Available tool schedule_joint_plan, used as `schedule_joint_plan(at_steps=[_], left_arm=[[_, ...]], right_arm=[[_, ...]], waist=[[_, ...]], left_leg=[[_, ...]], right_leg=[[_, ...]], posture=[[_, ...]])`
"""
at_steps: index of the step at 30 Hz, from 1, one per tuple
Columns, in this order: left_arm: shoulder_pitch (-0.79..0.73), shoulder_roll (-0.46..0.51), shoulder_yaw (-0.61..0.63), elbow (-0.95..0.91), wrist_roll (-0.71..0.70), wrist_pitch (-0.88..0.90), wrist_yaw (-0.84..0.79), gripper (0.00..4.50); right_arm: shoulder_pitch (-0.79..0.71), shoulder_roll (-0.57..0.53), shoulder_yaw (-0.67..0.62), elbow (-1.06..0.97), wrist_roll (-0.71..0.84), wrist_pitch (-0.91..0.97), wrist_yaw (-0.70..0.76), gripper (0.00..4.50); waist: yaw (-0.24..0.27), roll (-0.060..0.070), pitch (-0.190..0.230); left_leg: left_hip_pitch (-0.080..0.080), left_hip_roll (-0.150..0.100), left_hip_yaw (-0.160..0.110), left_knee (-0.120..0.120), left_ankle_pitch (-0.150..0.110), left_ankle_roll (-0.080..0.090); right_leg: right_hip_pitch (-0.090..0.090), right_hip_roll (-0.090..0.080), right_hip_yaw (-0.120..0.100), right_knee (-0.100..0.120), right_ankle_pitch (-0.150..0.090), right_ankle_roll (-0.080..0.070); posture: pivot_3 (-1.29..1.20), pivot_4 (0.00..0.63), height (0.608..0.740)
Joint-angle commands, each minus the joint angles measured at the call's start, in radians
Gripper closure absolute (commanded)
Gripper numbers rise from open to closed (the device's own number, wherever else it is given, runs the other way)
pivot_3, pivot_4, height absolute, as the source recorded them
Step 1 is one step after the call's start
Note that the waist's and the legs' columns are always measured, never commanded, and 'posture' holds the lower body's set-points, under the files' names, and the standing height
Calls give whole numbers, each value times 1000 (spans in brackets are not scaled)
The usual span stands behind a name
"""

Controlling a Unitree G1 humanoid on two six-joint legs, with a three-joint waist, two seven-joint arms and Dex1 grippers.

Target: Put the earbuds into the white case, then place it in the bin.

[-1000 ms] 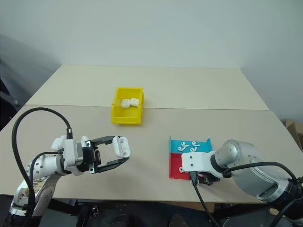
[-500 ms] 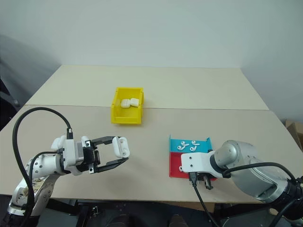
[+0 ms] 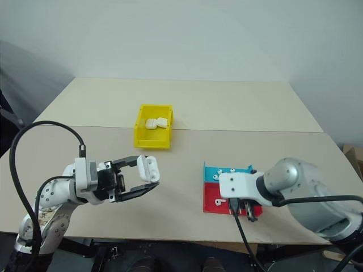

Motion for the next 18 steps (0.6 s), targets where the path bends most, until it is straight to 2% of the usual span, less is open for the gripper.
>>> schedule_joint_plan(at_steps=[1, 8, 11, 14, 18], left_arm=[[-67, -16, -13, -70, -88, 64, 35, 1743], [-144, -40, -35, -89, -161, 140, 50, 1743], [-144, -26, -41, -102, -184, 184, 47, 1743], [-138, -17, -32, -128, -217, 218, 53, 1743], [-131, -13, -25, -140, -225, 228, 60, 1743]], right_arm=[[-18, -10, -121, -8, 65, 24, -10, 3850], [6, 31, -257, 61, 109, -23, -106, 3850], [-12, 95, -336, 93, 153, -33, -159, 3850], [-31, 208, -462, 112, 258, -83, -196, 3850], [-76, 413, -624, 131, 442, -156, -275, 3850]], waist=[[0, 0, 0], [-5, 0, 0], [-5, 0, 0], [-5, -1, 0], [-3, -1, 0]], left_leg=[[0, 0, 0, 0, 0, 0], [0, 0, -1, 0, 0, 0], [0, 0, -1, 0, 0, 0], [0, 0, -1, 0, 0, 0], [0, 0, -2, -1, 0, 0]], right_leg=[[0, 0, 0, 0, 0, 0], [1, 0, 0, -2, 0, 0], [1, 1, 0, -2, 0, 0], [2, 1, 0, -2, 0, 0], [4, 1, -1, -4, 0, 1]], posture=[[0, 150, 740], [0, 150, 740], [0, 150, 740], [0, 150, 740], [0, 150, 740]])
